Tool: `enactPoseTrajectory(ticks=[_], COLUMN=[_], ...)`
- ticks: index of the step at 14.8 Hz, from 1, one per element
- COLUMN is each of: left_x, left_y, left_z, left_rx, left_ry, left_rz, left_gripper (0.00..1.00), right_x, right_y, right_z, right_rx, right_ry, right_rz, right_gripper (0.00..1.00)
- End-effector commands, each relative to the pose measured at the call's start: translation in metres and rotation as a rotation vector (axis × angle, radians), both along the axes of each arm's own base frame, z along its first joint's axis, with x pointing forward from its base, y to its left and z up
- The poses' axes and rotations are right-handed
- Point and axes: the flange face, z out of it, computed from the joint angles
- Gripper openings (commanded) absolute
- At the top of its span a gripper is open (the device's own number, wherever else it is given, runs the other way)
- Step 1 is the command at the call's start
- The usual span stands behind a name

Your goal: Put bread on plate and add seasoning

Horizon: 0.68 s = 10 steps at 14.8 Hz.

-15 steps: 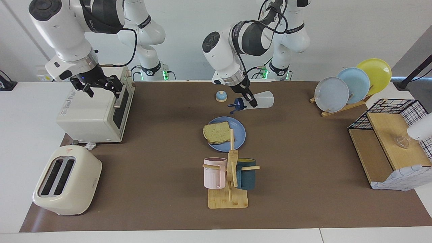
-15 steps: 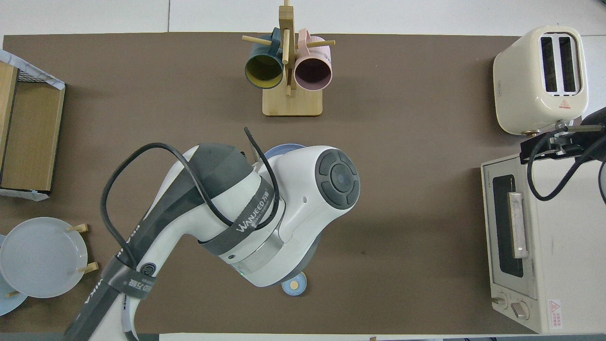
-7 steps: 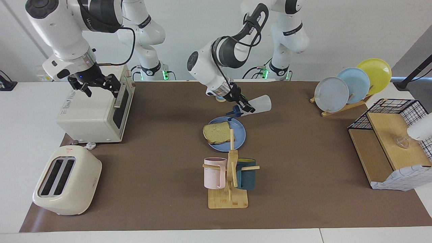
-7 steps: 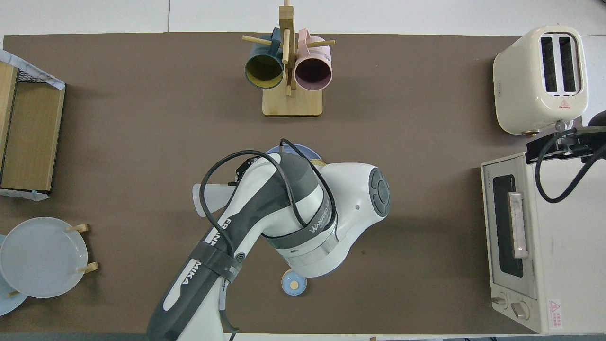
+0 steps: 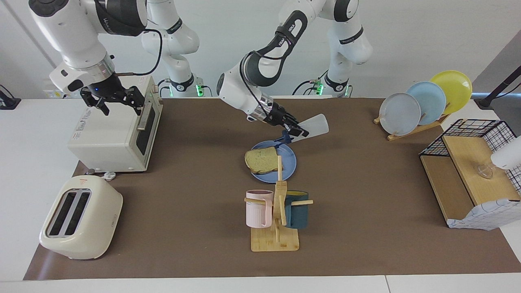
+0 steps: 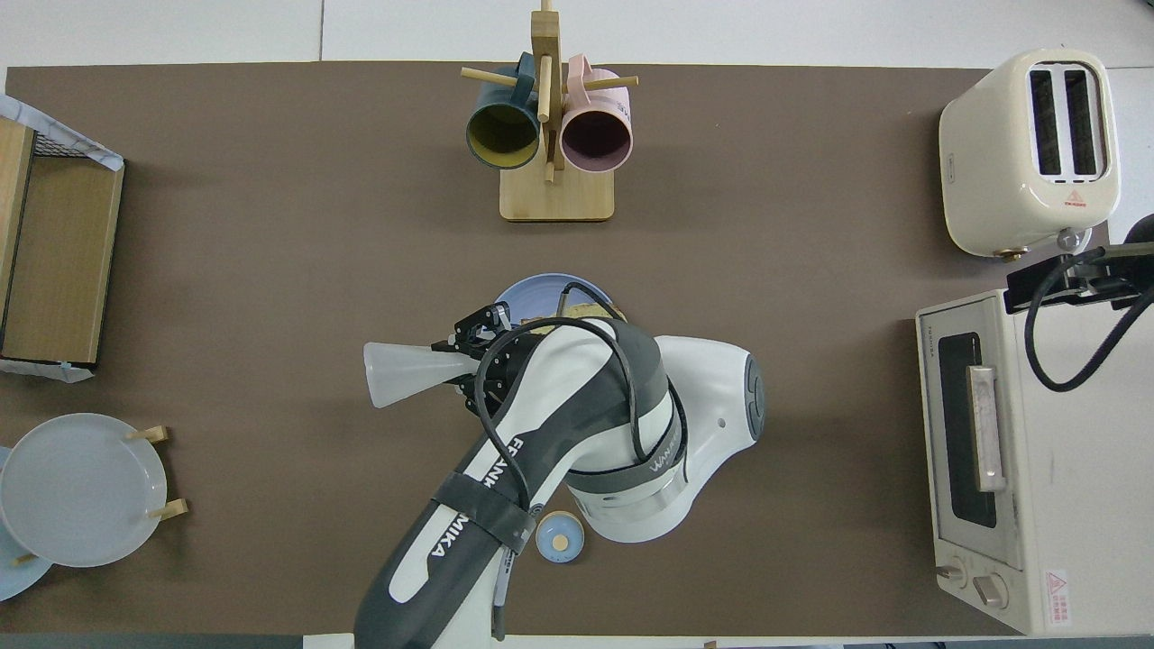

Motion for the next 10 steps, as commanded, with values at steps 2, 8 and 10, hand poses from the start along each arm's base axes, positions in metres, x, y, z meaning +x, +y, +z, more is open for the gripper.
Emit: enactPoseTrajectory(ticks=[2,8,10], left_x=[0.001,0.009,0.016], left_y=[-0.008,-0.007,-0.010], left_z=[-0.040,-0.082,-0.075], left_rx=[0.136,0.243,0.226], left_ry=[-0.012,-0.033,-0.051], left_rz=[0.001,-0.016,-0.010], left_gripper=[0.12,0.12,0.12], right_x=[-0.004,-0.004,-0.004], right_y=[-0.003,-0.001,0.000], right_z=[0.001,0.001,0.001], right_rx=[0.015,0.014,0.014], right_ry=[0.008,0.008,0.008], right_rz=[0.018,0.020,0.021], right_gripper=[1.00,1.00,1.00])
